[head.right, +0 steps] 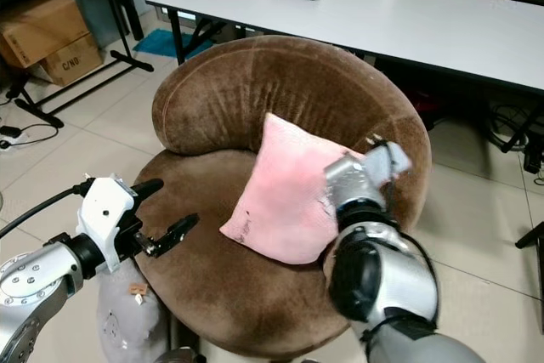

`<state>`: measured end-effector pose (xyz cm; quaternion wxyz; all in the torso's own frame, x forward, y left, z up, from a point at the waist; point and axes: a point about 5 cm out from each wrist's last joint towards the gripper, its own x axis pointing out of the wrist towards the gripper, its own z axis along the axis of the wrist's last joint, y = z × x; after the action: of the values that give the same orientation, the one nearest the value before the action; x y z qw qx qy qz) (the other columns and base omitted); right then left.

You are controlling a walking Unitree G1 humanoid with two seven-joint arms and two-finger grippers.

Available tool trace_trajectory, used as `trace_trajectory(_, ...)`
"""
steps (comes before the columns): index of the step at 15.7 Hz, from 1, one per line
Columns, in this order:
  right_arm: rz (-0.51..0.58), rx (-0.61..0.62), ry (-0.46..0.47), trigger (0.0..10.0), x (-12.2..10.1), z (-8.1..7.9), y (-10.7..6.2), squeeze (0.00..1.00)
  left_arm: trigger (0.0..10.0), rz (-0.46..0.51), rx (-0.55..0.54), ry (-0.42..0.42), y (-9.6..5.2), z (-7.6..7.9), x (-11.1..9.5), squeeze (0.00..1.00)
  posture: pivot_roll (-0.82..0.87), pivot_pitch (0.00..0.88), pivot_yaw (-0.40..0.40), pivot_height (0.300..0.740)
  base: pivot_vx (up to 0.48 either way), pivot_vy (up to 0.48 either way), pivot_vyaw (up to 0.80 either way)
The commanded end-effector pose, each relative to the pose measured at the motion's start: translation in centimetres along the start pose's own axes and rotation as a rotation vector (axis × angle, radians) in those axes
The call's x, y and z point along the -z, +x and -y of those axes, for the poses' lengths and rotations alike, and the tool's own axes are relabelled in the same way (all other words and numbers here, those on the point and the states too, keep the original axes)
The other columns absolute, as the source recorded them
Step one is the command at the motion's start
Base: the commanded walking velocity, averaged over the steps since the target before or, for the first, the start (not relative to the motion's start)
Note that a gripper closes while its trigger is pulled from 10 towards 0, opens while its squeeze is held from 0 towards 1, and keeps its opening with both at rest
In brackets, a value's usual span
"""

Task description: Move the pillow to the sofa from floor

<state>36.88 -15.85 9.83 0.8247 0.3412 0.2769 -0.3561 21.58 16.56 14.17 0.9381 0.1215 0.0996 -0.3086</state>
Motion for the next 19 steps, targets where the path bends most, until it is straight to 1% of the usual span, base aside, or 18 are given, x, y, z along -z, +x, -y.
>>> trace_trajectory(1, 0.065, -0.208, -0.057, 10.0, -0.7, -2.8, -1.5, 1.00, 10.0, -0.007, -0.011, 0.004, -0.1, -0.1, 0.2, 0.00, 0.16, 0.000, 0.000, 0.740, 0.000, 0.000, 0.00)
trace_trajectory(2, 0.076, -0.270, -0.075, 10.0, -0.7, -3.5, -1.9, 1.00, 10.0, -0.007, -0.012, 0.004, -0.1, -0.1, 0.2, 0.00, 0.16, 0.000, 0.000, 0.740, 0.000, 0.000, 0.00)
trace_trajectory(3, 0.108, -0.322, -0.096, 10.0, -0.9, -4.0, -2.3, 1.00, 10.0, -0.007, -0.013, 0.004, -0.1, -0.1, 0.2, 0.00, 0.16, 0.000, 0.000, 0.740, 0.000, 0.000, 0.00)
trace_trajectory(4, 0.168, -0.409, -0.130, 10.0, -1.5, -4.7, -2.8, 1.00, 10.0, -0.006, -0.015, 0.004, -0.1, -0.1, 0.2, 0.00, 0.16, 0.000, -0.005, 0.740, 0.000, 0.000, 0.00)
trace_trajectory(5, 0.233, -0.498, -0.190, 10.0, -2.1, -5.2, -3.2, 1.00, 10.0, -0.004, -0.016, 0.004, 0.0, 0.0, 0.2, 0.00, 0.16, 0.000, -0.005, 0.740, 0.000, 0.000, 0.00)
trace_trajectory(6, 0.276, -0.574, -0.225, 10.0, -2.7, -5.3, -3.5, 1.00, 10.0, 0.000, -0.018, 0.004, 0.0, 0.0, 0.2, 0.00, 0.15, 0.000, -0.007, 0.740, 0.000, 0.000, 0.00)
trace_trajectory(7, 0.307, -0.618, -0.211, 10.0, -3.5, -4.9, -3.7, 1.00, 10.0, 0.009, -0.025, 0.006, 0.2, 0.1, 0.2, 0.00, 0.15, 0.000, -0.008, 0.740, 0.000, 0.000, 0.00)
trace_trajectory(8, 0.356, -0.677, -0.257, 10.0, -4.2, -4.4, -4.1, 1.00, 10.0, 0.024, -0.039, 0.005, 0.5, 0.1, 0.1, 0.00, 0.14, 0.000, -0.010, 0.740, 0.000, 0.000, 0.00)
trace_trajectory(9, 0.386, -0.700, -0.312, 10.0, -4.5, -3.9, -4.2, 1.00, 10.0, 0.039, -0.060, 0.001, 0.7, 0.1, -0.1, 0.00, 0.14, 0.000, -0.010, 0.740, 0.000, 0.000, 0.00)
trace_trajectory(10, 0.402, -0.727, -0.343, 10.0, -4.6, -3.4, -4.4, 1.00, 10.0, 0.051, -0.077, -0.005, 0.9, 0.2, -0.1, 0.00, 0.13, 0.000, -0.009, 0.740, 0.000, 0.000, 0.00)
trace_trajectory(11, 0.443, -0.773, -0.463, 10.0, -4.5, -1.3, -5.1, 1.00, 10.0, 0.079, -0.141, -0.022, 1.5, 0.4, -0.3, 0.00, 0.11, 0.000, -0.008, 0.740, 0.000, 0.000, 0.00)
trace_trajectory(12, 0.453, -0.825, -0.540, 10.0, -3.9, 0.3, -6.0, 1.00, 10.0, 0.092, -0.187, -0.035, 1.8, 0.6, -0.3, 0.00, 0.09, 0.000, -0.012, 0.740, 0.000, 0.000, 0.00)
trace_trajectory(13, 0.462, -0.842, -0.580, 10.0, -3.4, 1.4, -6.5, 1.00, 10.0, 0.099, -0.217, -0.032, 1.9, 0.6, -0.2, 0.00, 0.09, 0.000, -0.014, 0.740, 0.000, 0.000, 0.00)
trace_trajectory(14, 0.438, -0.874, -0.639, 10.0, -1.6, 4.0, -7.8, 1.00, 10.0, 0.105, -0.292, -0.041, 1.8, 0.5, 0.0, 0.00, 0.07, 0.000, -0.013, 0.740, 0.000, 0.000, 0.00)
trace_trajectory(15, 0.410, -0.877, -0.663, 10.0, -0.5, 5.4, -8.5, 1.00, 10.0, 0.103, -0.332, -0.054, 1.6, 0.5, 0.2, 0.00, 0.06, 0.000, -0.012, 0.740, 0.000, 0.000, 0.00)
trace_trajectory(17, 0.402, -0.842, -0.737, 10.0, 0.8, 7.5, -9.1, 1.00, 10.0, 0.082, -0.371, -0.048, 1.1, 0.7, 0.8, 0.00, 0.05, 0.000, -0.008, 0.740, 0.000, 0.000, 0.00)
trace_trajectory(19, 0.390, -0.793, -0.729, 10.0, 0.9, 8.2, -9.2, 1.00, 10.0, 0.077, -0.402, -0.064, 1.0, 0.7, 1.1, 0.00, 0.04, 0.000, 0.000, 0.740, 0.000, 0.000, 0.00)
